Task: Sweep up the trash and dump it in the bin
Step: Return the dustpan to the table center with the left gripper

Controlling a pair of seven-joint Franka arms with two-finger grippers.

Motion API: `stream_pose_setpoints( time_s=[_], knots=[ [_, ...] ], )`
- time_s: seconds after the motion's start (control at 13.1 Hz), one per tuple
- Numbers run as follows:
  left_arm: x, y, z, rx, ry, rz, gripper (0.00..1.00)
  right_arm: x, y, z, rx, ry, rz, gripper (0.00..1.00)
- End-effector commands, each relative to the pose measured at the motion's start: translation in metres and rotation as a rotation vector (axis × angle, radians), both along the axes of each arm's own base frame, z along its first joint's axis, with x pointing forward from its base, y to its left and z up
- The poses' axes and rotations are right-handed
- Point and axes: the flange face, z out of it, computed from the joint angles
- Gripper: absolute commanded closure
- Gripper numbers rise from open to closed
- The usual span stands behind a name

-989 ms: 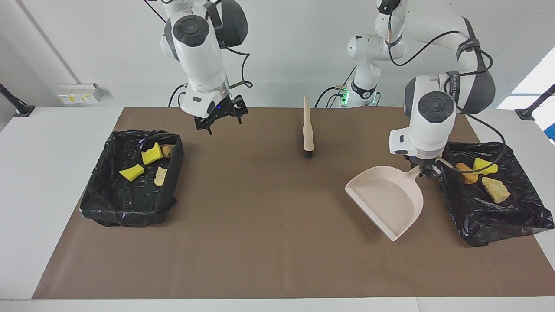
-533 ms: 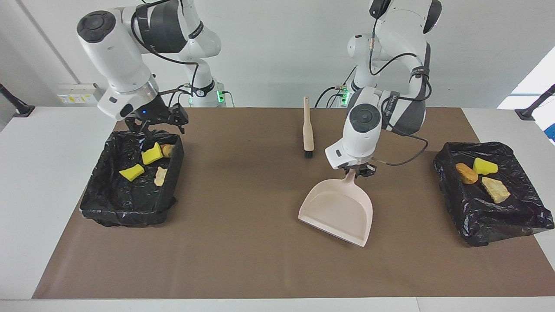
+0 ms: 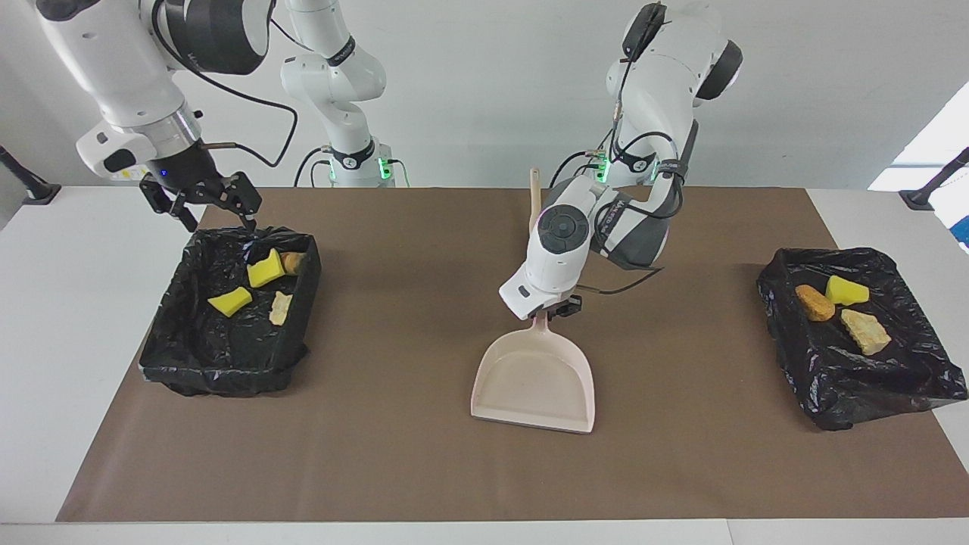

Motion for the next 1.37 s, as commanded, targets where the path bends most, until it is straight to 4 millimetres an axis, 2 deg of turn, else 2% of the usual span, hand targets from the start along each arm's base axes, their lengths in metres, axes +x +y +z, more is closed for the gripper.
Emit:
stream_pose_setpoints(
  time_s=[0.0,0.15,0.23,0.3,0.38,0.61,0.76,0.84,0.99,1.29],
  knots=[
    [0.004,-0.007,0.004,-0.032,0.000,0.066,1.00,-0.015,0.007,0.005,0.002,0.013,-0.013,0.00],
    [0.005,-0.004,0.006,-0.025,0.002,0.068,0.99,-0.022,0.012,0.001,0.004,0.024,-0.001,0.00],
    [0.005,-0.002,0.011,-0.021,-0.007,0.066,0.70,-0.022,0.016,-0.001,0.002,0.027,0.017,0.00],
    [0.003,0.000,0.017,-0.011,-0.016,0.064,0.21,-0.022,0.021,-0.001,0.002,0.028,0.027,0.00],
    [0.000,0.005,0.025,-0.005,-0.026,0.055,0.00,-0.022,0.021,-0.001,-0.010,0.031,0.028,0.00],
    [-0.003,0.039,0.071,0.027,-0.100,0.083,0.00,-0.021,0.018,0.000,0.004,0.028,0.014,0.00],
    [0.012,0.075,0.087,0.050,-0.138,0.102,0.00,-0.021,0.020,0.000,0.004,0.027,0.019,0.00],
    [0.018,0.101,0.098,0.058,-0.156,0.072,0.00,-0.021,0.021,0.000,0.004,0.027,0.022,0.00],
    [0.015,0.153,0.134,0.060,-0.198,-0.009,0.00,-0.021,0.019,0.000,0.004,0.027,0.017,0.00],
    [-0.006,0.252,0.213,0.003,-0.192,-0.075,0.00,-0.026,0.010,-0.001,-0.010,0.060,0.003,0.00]
  ],
)
